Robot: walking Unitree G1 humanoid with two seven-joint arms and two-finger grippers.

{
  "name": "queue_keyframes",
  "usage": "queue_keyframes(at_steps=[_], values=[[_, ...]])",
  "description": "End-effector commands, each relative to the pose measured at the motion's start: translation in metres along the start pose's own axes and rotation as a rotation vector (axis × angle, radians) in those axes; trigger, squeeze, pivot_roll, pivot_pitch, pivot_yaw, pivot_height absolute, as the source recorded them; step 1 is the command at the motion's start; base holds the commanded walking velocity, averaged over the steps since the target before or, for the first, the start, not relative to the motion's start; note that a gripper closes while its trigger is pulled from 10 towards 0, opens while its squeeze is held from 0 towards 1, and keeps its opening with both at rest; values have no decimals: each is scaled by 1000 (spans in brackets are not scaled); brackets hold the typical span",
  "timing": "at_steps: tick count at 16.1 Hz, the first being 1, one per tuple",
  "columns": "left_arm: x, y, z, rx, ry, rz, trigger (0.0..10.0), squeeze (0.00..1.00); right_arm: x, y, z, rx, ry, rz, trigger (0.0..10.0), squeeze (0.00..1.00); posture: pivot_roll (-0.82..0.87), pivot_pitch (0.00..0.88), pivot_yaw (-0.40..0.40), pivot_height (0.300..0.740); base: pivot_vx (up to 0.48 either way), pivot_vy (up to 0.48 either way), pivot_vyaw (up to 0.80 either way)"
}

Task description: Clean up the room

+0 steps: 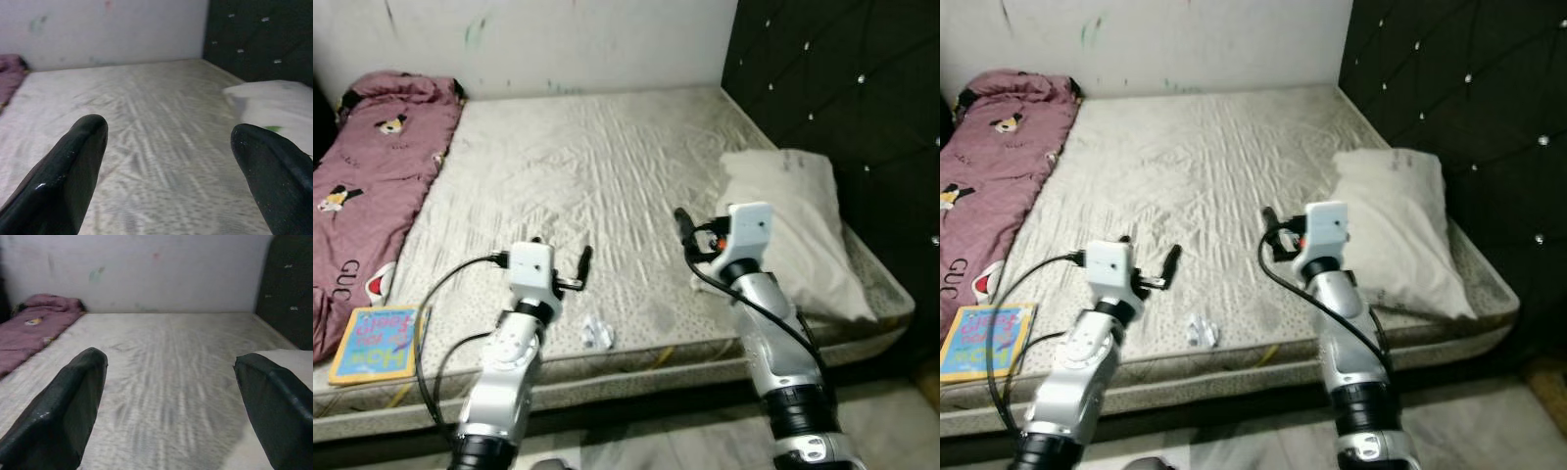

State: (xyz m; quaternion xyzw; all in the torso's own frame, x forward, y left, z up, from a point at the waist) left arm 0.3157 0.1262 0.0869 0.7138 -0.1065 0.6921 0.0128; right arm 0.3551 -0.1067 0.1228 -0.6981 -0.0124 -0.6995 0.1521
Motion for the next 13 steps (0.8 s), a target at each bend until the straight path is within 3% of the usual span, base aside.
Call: queue_keyframes(at_steps=[1, 6, 8, 13], values=[[1, -6, 0, 19, -1, 6, 10000, 0, 7, -9, 4, 34, 17, -9, 10000, 0, 81, 0, -30, 740, 247, 0, 0], [-1, -8, 2, 45, -12, 28, 10000, 0, 6, -9, 4, 38, 17, -16, 10000, 0, 80, 0, -29, 740, 97, 0, 0], [0, -13, 2, 92, -5, 46, 10000, 0, 6, -9, 5, 36, 17, -14, 10000, 0, 81, 0, -29, 740, 0, 0, 544], [2, -15, 2, 95, 14, 9, 10000, 0, 4, -8, 4, 32, 10, -11, 10000, 0, 77, 0, -29, 740, 0, 0, 760]])
Point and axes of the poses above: a point about 5 cm out from each wrist's last joint towards the gripper, its own z axis pointing out of the wrist towards the gripper, its own x axis along the axis of the wrist's last joint, y = z × x, the point moved 4 cm from there along z, pointing out of the wrist towards the gripper, and after that the axes turned 8 degrees about z, right-handed, at the moved point
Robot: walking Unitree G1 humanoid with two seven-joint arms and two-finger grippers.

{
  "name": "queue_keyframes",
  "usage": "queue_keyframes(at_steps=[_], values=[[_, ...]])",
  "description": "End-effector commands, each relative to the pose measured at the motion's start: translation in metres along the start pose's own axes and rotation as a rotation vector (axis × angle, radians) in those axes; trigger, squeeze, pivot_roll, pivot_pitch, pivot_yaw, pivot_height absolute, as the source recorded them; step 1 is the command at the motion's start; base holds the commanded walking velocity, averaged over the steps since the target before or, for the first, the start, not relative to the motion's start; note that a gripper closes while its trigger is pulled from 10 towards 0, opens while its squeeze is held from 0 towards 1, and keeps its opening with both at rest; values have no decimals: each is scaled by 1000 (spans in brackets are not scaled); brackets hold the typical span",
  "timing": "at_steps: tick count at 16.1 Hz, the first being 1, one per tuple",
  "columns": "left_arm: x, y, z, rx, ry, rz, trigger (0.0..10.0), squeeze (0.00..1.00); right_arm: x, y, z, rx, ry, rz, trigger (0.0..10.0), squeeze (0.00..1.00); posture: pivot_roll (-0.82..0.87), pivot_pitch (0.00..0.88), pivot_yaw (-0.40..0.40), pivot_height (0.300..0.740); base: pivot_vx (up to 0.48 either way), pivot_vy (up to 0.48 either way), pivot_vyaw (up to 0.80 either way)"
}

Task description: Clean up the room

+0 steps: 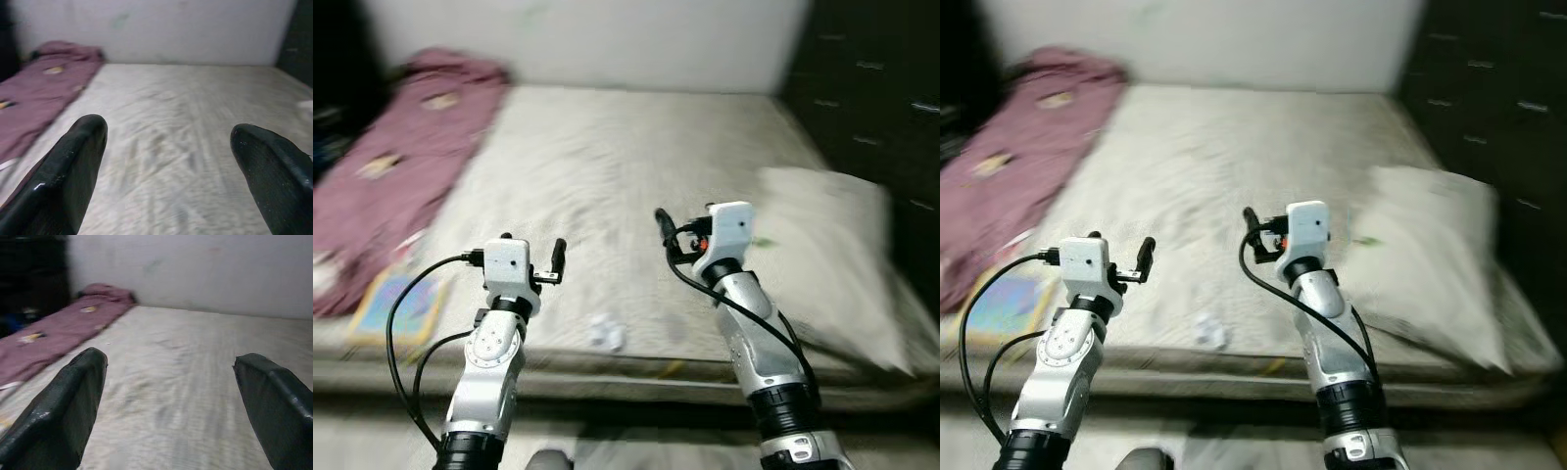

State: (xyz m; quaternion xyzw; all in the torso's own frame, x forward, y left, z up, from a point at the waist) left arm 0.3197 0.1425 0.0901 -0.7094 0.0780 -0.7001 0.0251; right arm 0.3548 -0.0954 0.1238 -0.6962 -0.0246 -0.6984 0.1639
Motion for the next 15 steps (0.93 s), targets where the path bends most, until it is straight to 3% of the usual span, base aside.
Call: queue_keyframes(at_steps=[1, 7, 15], values=[[1, 3, 1, 5, -4, -10, 10000, 0, 5, 4, 1, -6, 10, -6, 10000, 0, 76, 0, -28, 740, 0, 0, 0], [-3, 7, 1, -3, -32, -14, 10000, 0, 6, 4, 1, -7, 12, 15, 10000, 0, 74, 0, -31, 740, 0, 0, 0], [-5, 7, 2, 3, -42, -14, 10000, 0, 4, 4, 1, -5, 3, 19, 10000, 0, 72, 0, -31, 740, 0, 457, 0]])
Point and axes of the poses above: a point about 5 cm out from each wrist's last joint towards the gripper, its own z axis pointing out of the wrist towards the gripper, its own x axis along the axis of the wrist's last joint, y = z × x, the point moved 4 cm from there along z, pointing out of the wrist towards the gripper, and after that the axes turned 8 degrees about z, right-handed, at the moved point
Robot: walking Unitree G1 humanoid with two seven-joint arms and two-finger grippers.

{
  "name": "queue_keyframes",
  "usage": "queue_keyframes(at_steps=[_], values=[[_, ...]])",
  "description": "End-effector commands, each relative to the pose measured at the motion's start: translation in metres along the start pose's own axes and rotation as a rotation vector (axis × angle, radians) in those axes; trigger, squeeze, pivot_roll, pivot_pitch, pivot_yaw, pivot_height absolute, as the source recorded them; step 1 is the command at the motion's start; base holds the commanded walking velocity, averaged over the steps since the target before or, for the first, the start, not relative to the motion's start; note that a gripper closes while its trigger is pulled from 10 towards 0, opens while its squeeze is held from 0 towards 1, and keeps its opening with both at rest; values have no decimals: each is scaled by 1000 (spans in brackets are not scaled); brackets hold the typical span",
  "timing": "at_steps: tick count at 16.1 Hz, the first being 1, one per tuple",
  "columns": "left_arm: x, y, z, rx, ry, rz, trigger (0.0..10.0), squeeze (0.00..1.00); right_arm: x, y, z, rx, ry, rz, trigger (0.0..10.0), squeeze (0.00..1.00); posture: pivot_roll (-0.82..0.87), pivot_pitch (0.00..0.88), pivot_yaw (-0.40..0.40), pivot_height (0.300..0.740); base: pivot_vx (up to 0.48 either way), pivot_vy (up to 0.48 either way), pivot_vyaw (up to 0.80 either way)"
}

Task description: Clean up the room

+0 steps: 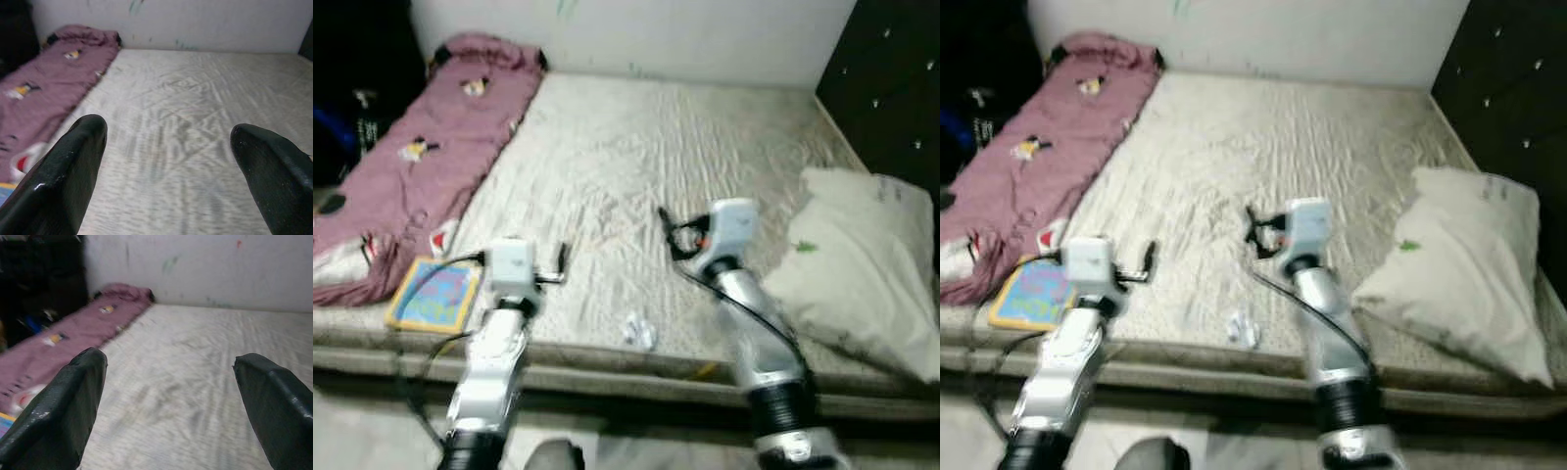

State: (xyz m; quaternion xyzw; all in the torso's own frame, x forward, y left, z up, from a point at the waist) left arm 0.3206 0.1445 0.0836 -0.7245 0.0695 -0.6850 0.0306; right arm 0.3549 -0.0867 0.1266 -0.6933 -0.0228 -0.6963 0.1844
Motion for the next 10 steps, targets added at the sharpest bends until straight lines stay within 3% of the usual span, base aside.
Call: queue_keyframes(at_steps=[1, 3, 4, 10], values=[[2, 8, 1, -14, 2, -6, 10000, 0, 2, 12, -2, -28, -3, -2, 10000, 0, 72, 0, -31, 740, 0, 480, 0], [3, 8, 1, -13, 6, -4, 10000, 0, 1, 9, -2, -14, -8, 14, 10000, 0, 72, 0, -31, 740, 0, 480, 0], [6, 8, 1, -21, 27, 24, 10000, 0, 0, 8, -2, -13, -8, 17, 10000, 0, 72, 0, -31, 740, 0, 0, 0], [7, 11, 1, -42, 35, 10, 10000, 0, 1, 12, -2, -29, -8, 36, 10000, 0, 71, 0, -31, 740, 0, 0, 0]])
Point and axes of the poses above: a point about 5 cm out from each wrist's last joint towards the gripper, its own z axis pointing out of the wrist towards the gripper, its own x axis along the axis of the wrist's last joint, y = z × x, the point moved 4 cm from there along z, pointing out of the wrist towards the gripper, and after that the axes turned 8 degrees about z, right-handed, at the moved point
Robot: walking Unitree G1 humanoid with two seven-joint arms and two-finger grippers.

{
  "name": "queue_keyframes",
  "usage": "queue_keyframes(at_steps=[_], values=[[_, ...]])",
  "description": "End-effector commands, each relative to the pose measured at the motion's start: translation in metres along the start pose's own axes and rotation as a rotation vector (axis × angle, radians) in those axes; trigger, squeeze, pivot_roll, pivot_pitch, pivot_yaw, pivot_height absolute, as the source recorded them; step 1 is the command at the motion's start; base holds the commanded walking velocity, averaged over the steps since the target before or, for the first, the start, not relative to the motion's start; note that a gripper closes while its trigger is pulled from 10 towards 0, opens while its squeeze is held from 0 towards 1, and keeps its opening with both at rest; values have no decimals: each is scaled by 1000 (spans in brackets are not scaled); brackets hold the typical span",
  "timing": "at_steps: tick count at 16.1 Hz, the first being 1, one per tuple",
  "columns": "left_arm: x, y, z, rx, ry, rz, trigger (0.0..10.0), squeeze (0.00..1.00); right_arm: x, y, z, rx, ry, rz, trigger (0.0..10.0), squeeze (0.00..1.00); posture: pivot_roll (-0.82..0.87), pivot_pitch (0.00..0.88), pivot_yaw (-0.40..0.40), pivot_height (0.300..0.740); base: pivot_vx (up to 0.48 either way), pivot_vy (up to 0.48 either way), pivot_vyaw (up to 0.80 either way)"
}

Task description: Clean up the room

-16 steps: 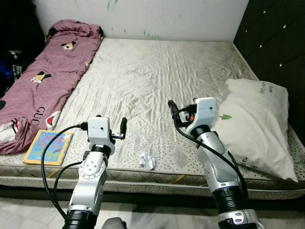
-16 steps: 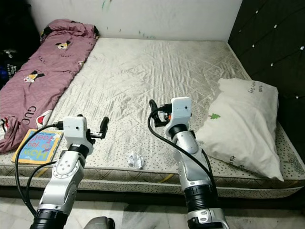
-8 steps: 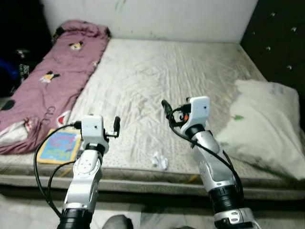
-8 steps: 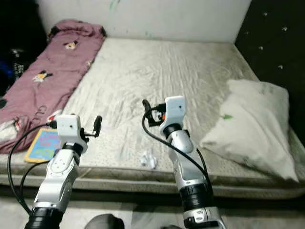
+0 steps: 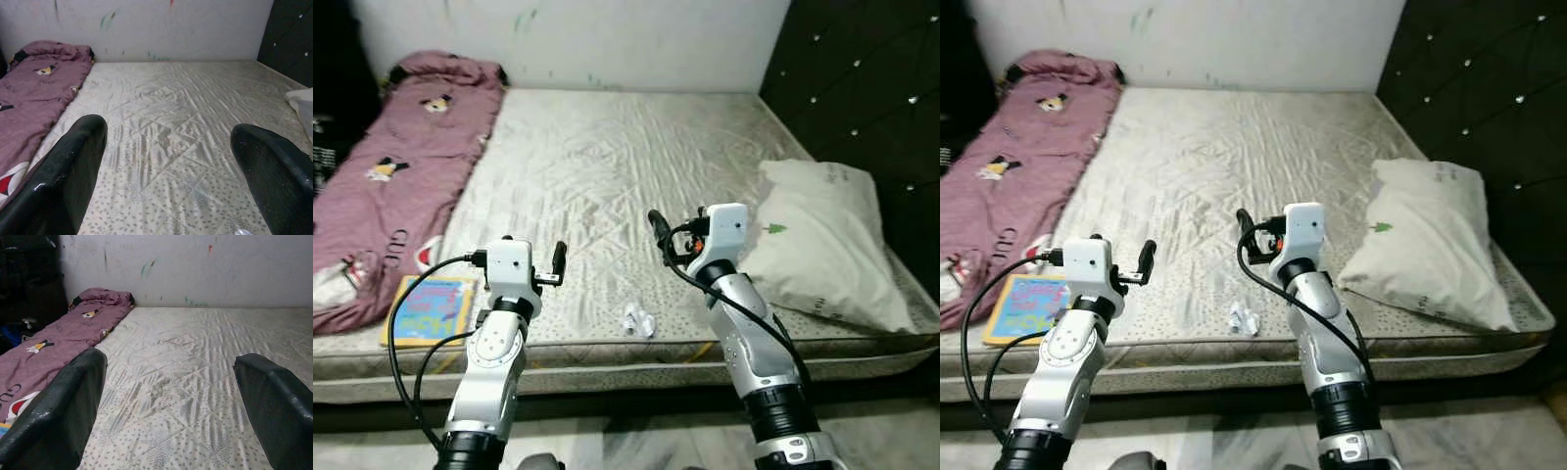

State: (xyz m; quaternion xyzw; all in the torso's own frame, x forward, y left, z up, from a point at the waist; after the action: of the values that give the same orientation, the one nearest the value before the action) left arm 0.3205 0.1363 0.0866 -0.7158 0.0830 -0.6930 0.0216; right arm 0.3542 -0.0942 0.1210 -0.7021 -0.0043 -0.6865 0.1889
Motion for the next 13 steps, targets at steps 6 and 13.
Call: queue_keyframes(at_steps=[6, 13], values=[[5, 5, -1, -31, 25, -7, 10000, 0, 8, 3, 1, 0, 21, -29, 10000, 0, 73, 0, -33, 740, 89, 0, 144], [4, 7, -2, -42, 24, -10, 10000, 0, 7, 4, 1, -9, 19, -16, 10000, 0, 72, 0, -33, 740, 274, 0, 0]])
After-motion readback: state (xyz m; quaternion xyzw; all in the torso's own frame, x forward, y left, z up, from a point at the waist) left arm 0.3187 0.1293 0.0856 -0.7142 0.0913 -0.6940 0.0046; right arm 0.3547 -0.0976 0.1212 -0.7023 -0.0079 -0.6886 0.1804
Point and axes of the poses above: a point about 5 cm out from each wrist's last joint towards the gripper, its own z axis pointing out of the wrist towards the gripper, its own x axis along the axis of the wrist's last joint, y = z × x, the point moved 4 cm from there along z, pointing out of the wrist towards the gripper, and after that the axes turned 8 degrees about z, right-handed, at the moved point
